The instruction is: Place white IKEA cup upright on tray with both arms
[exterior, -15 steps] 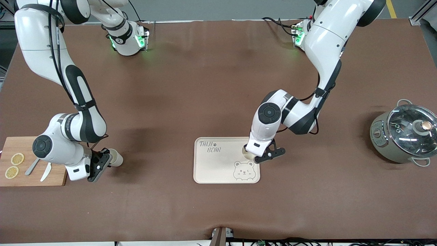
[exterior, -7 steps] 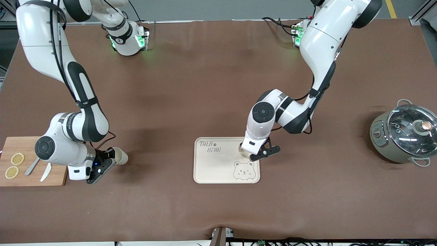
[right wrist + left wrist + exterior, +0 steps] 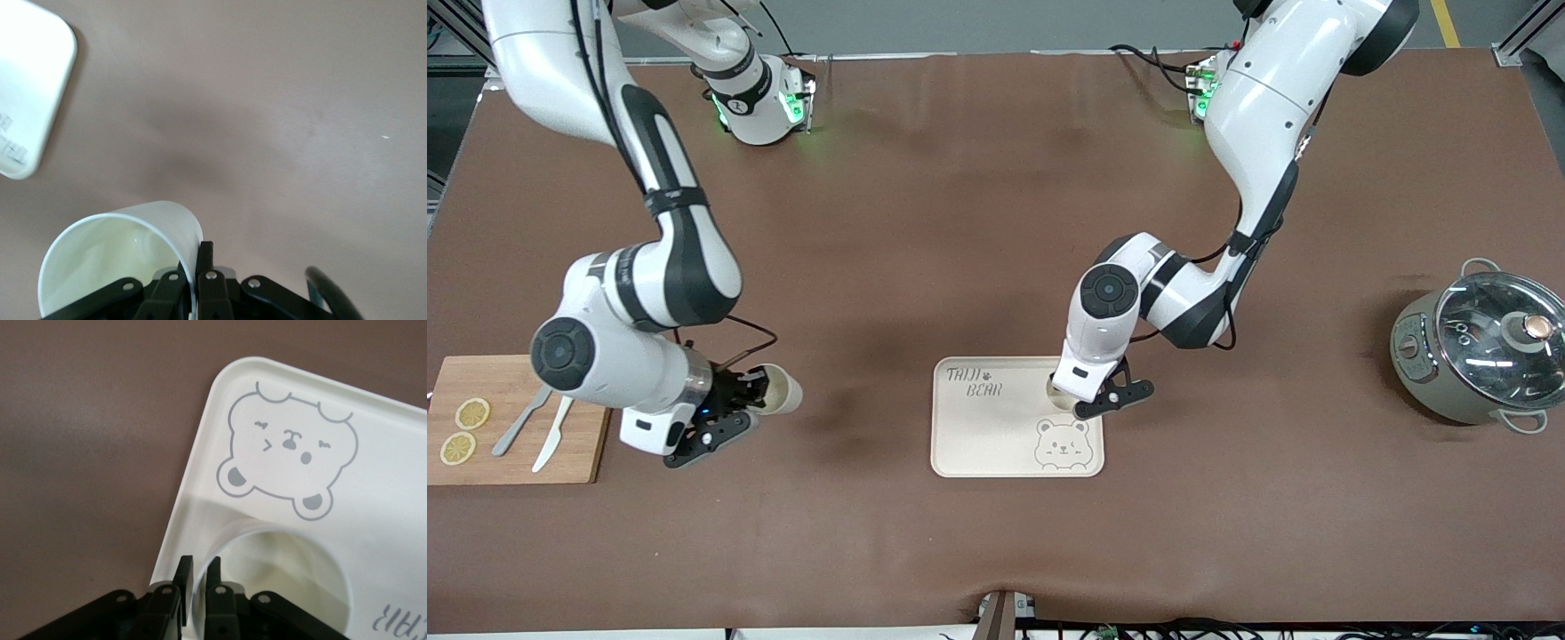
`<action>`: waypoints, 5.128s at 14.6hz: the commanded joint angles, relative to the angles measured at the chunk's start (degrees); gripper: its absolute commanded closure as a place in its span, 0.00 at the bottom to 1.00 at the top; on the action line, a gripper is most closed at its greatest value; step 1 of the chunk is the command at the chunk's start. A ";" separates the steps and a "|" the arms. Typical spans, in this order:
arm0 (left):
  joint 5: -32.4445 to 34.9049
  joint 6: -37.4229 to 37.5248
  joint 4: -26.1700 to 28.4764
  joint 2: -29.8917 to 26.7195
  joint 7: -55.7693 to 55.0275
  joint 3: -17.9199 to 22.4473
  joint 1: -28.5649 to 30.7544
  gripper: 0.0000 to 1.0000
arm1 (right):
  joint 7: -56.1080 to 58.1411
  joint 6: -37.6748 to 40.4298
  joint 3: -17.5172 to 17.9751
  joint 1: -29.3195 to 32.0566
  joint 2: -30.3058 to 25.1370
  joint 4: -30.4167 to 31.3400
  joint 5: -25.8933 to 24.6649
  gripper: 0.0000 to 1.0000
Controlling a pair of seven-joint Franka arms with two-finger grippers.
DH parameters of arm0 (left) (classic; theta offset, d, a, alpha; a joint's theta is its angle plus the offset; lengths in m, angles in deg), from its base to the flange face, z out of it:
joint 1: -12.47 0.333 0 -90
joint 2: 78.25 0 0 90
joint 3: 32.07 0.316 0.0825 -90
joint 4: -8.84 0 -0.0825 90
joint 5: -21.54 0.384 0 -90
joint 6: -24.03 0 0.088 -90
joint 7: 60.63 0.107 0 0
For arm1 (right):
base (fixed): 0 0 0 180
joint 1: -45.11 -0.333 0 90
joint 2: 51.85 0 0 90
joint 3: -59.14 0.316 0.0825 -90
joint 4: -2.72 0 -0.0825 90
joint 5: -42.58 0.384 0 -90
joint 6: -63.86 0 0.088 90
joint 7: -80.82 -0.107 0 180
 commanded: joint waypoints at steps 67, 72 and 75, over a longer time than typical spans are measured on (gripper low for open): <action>-23.36 43.30 -1.79 -41.93 55.34 8.14 19.27 0.00 | -43.66 22.11 -1.00 -14.13 -28.86 3.39 -7.85 0.00; -22.66 45.85 -3.98 -40.44 55.86 8.32 19.10 0.00 | -24.52 24.47 -1.00 -0.88 -37.50 10.45 -7.85 0.00; -22.40 45.77 -3.90 -40.00 60.05 8.67 19.36 0.00 | -15.01 25.27 -1.08 6.78 -37.77 10.45 -8.20 0.00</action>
